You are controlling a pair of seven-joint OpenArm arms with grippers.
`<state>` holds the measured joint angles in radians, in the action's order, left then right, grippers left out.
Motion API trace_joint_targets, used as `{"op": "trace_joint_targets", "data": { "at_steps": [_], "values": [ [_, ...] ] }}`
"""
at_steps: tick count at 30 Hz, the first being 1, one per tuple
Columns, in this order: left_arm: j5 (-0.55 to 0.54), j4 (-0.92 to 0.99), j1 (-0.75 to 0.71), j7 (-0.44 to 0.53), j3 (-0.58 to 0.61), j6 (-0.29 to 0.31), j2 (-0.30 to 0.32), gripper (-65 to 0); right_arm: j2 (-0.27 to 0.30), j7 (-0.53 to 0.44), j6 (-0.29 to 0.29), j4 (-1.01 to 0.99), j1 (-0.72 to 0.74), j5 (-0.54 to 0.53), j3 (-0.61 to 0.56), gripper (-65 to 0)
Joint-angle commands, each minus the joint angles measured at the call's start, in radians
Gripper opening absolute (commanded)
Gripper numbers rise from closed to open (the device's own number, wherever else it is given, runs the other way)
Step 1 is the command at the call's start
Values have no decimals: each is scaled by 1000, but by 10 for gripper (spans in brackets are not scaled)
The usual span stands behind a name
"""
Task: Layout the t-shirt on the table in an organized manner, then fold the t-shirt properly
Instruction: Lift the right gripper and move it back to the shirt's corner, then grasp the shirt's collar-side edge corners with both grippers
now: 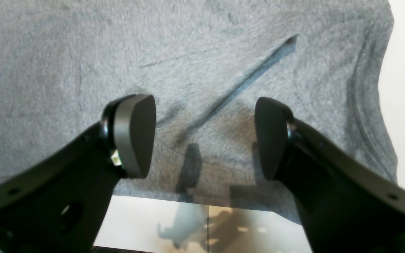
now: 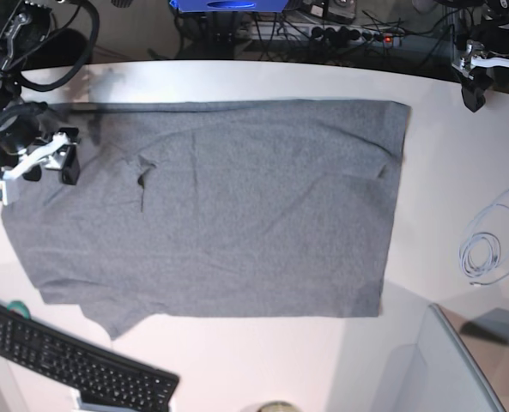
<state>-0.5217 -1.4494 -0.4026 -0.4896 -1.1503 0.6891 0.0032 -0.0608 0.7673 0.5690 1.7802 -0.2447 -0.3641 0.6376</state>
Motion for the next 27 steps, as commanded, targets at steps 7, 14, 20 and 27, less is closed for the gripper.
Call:
{"op": "trace_joint_targets", "data": {
  "at_steps": [7,14,20,27],
  "values": [
    [-16,-20,11,15,13,9,-18,-48,-63,-19,4,20,28,-22,-19,-239],
    [-12,-14,14,15,11,9,-29,-48,-63,-22,4,14,29,-22,-54,-239],
    [-12,-12,14,15,11,9,-9,-48,-60,-19,4,14,12,-22,-54,-239],
    [-12,-12,20,15,11,9,-9,-48,-58,-19,4,19,-3,-22,-54,-239]
  ]
}}
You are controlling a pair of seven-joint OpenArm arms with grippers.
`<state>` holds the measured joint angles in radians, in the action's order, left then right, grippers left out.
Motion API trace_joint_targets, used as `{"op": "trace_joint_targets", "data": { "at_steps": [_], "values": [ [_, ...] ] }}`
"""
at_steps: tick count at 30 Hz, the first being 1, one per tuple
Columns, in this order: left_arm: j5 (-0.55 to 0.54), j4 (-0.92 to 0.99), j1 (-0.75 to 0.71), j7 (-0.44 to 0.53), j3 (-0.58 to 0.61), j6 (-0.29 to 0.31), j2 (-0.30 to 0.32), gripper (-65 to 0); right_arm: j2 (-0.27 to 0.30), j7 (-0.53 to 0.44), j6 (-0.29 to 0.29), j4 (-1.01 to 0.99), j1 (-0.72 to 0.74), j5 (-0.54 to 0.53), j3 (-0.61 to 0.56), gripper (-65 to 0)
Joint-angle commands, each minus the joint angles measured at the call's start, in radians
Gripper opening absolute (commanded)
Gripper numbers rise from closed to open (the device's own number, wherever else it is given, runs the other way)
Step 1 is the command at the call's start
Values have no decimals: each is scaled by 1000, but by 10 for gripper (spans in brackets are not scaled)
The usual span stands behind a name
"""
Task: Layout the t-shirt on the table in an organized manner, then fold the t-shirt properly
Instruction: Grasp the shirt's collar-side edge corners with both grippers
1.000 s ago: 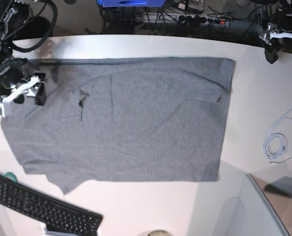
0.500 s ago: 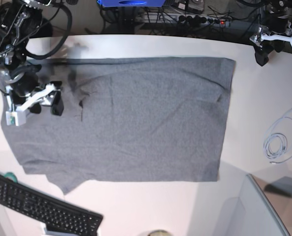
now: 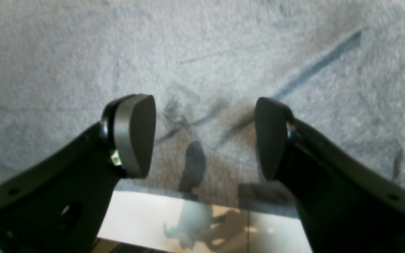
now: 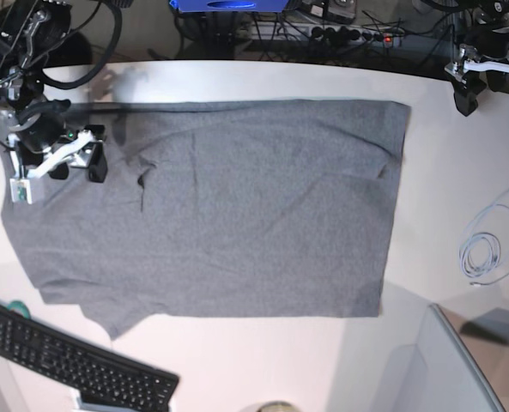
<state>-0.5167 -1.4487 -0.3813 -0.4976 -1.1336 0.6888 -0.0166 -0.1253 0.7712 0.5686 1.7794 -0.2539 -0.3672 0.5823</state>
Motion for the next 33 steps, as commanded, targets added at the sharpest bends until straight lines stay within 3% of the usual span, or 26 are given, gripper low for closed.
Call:
{"op": "trace_joint_targets", "data": {
  "at_steps": [1,7,20,24,28,33],
  "values": [
    [-16,-13,0,23,-6,9,11,-48,6,-23,4,18,6,-19,1,-239],
    [-16,-17,2,23,4,9,10,-48,46,-29,4,17,8,-19,1,-239],
    [-16,-11,-9,32,-24,9,37,-48,52,-28,4,27,9,-19,1,-239],
    [-15,29,0,32,-96,9,71,-48,62,-26,4,50,0,-19,1,-239],
    [-13,72,-9,33,-70,9,100,-48,66,-28,4,52,0,-19,1,-239],
    [79,210,-57,89,-127,9,169,-49,75,-25,4,81,-18,-19,64,-239]
  ]
}}
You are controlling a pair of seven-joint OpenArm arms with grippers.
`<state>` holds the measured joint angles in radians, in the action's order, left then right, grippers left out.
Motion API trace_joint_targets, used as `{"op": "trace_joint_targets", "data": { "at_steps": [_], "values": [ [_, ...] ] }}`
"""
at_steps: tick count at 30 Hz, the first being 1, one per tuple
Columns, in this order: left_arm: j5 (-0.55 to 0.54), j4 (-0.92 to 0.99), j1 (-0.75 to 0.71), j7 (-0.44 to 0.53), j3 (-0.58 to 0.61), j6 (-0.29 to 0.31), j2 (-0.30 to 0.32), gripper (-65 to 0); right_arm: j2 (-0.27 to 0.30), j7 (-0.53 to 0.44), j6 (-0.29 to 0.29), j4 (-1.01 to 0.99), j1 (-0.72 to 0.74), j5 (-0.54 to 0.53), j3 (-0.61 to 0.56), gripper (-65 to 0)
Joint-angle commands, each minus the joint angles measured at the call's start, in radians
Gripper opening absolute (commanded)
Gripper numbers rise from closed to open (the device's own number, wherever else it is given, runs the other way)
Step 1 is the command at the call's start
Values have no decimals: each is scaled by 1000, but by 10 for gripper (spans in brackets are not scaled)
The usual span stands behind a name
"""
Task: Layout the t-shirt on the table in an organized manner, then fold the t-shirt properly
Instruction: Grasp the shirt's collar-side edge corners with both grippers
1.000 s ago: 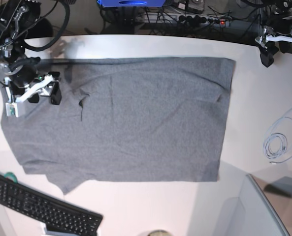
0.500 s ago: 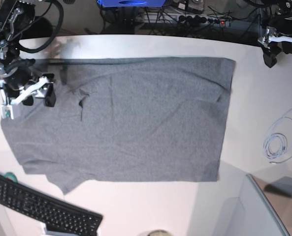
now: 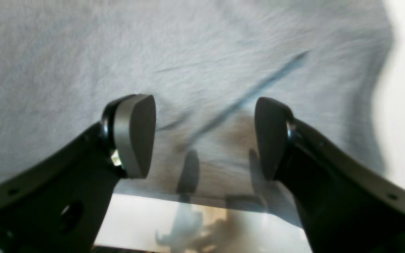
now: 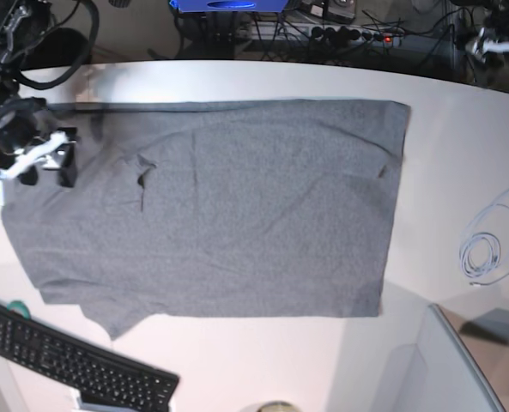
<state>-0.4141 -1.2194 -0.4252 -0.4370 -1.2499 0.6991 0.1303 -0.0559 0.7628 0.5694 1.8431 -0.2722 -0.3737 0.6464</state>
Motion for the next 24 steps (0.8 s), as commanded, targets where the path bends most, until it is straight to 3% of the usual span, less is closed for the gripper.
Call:
{"op": "trace_joint_targets", "data": {
  "at_steps": [1,12,20,24],
  "values": [
    [-12,10,-13,51,-17,-1,29,-49,6,-16,4,13,-2,-12,8,-239],
    [-12,22,-25,91,-21,-1,10,-49,3,-15,4,16,-28,-12,11,-239],
    [-12,-148,-18,85,-14,-1,-62,-49,4,-21,4,19,-63,-12,13,-239],
    [-6,-165,-16,85,31,-1,-67,-49,4,-21,4,13,-72,-12,14,-239]
  ]
}}
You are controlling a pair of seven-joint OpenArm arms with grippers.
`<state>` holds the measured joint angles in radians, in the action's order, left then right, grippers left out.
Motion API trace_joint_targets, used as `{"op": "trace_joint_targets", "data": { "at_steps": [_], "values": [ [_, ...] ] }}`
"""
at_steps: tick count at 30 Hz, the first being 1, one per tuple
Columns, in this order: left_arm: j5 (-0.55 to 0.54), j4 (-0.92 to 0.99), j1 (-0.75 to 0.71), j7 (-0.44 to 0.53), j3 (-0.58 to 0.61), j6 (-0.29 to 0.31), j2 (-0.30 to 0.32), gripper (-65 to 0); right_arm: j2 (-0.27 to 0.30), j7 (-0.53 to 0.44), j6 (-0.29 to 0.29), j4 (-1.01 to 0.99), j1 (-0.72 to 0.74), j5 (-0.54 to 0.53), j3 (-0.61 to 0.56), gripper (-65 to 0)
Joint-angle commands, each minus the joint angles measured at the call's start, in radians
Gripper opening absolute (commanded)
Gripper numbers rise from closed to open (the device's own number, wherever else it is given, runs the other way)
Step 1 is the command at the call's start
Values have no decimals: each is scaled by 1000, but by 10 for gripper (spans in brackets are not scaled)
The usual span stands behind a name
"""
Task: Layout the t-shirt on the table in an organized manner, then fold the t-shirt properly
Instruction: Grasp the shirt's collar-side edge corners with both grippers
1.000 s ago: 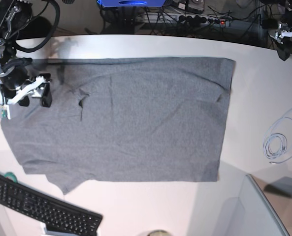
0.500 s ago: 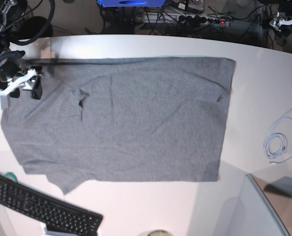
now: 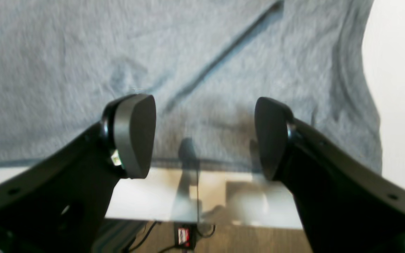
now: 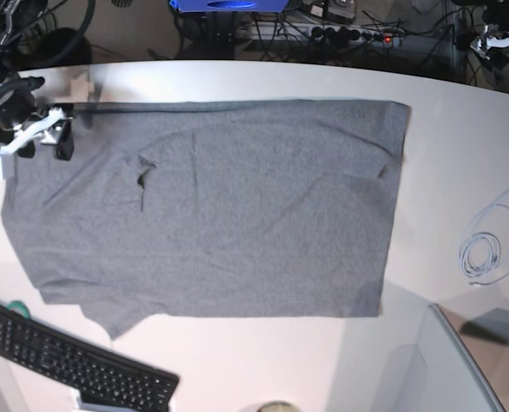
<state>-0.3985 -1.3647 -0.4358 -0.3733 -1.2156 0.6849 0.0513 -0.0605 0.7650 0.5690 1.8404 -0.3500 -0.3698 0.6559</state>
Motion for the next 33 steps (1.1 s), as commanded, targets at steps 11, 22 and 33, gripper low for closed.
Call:
{"op": "trace_joint_targets", "data": {
  "at_steps": [11,22,33],
  "values": [
    [-21,-140,12,-5,237,13,-18,-49,15,-23,4,12,7,-10,8,-239],
    [-20,28,79,-22,507,13,-17,-49,43,-25,4,12,2,-10,23,-239],
    [-20,209,121,-20,514,13,-1,-99,-22,-17,4,-133,84,-16,319,-233]
  ]
}}
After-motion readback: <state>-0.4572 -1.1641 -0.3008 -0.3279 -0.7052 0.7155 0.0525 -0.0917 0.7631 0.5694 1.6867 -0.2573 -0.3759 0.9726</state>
